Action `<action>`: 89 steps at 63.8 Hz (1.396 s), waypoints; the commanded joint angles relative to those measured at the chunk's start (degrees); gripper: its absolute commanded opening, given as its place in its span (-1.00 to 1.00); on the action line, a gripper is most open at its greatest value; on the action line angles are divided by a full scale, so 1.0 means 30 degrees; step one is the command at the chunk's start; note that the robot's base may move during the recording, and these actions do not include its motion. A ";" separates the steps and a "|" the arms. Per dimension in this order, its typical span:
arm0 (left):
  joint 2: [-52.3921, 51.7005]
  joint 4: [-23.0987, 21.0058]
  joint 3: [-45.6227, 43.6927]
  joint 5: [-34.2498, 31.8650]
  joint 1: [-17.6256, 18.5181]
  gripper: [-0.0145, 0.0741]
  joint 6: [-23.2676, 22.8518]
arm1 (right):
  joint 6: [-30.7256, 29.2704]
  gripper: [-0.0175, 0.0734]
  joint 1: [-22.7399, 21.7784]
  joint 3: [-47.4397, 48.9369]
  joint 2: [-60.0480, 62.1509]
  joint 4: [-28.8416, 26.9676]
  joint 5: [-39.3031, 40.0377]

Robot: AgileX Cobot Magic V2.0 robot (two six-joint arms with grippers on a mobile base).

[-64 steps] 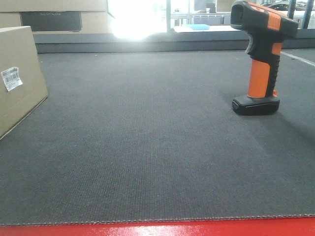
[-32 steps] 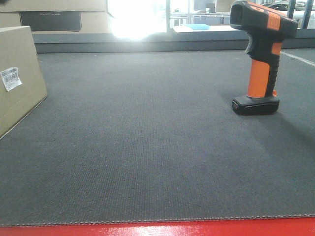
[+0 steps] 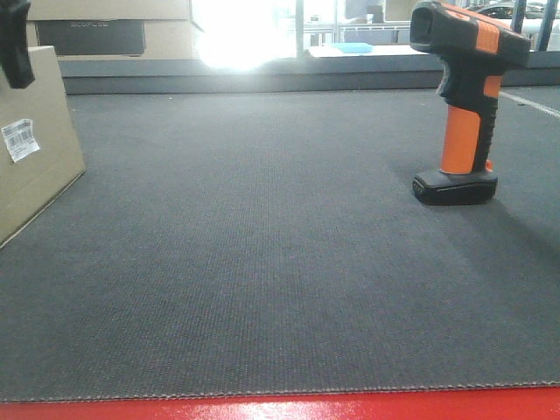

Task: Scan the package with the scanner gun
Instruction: 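Grasp the tan cardboard box with the left gripper and lift it, then close the right gripper around the orange scanner gun's handle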

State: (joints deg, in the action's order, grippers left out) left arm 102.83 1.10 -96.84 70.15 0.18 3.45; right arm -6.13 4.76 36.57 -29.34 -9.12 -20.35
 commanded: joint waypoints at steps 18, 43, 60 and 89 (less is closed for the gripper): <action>0.0121 -0.0221 -0.0137 -0.0062 -0.0115 0.32 0.0341 | -0.0094 0.62 0.0003 0.0157 -0.0091 -0.0025 0.0341; -0.0048 -0.1219 -0.0137 -0.0062 -0.0115 -0.92 0.0341 | -0.0094 0.62 0.0003 0.0157 -0.0091 -0.0025 0.0341; -0.1770 -0.6863 -0.0137 -0.0062 -0.0115 -0.92 0.0341 | -0.0094 0.62 0.0003 0.0157 -0.0091 -0.0025 0.0341; -0.2832 -1.1923 -0.0137 -0.0062 -0.0115 -0.92 0.0341 | -0.0094 0.62 0.0527 -0.3274 -0.0128 -0.0025 0.2774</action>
State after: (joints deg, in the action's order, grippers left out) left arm 95.12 -32.87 -96.84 70.27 0.00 4.47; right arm -6.13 6.25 30.38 -29.34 -9.12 -18.16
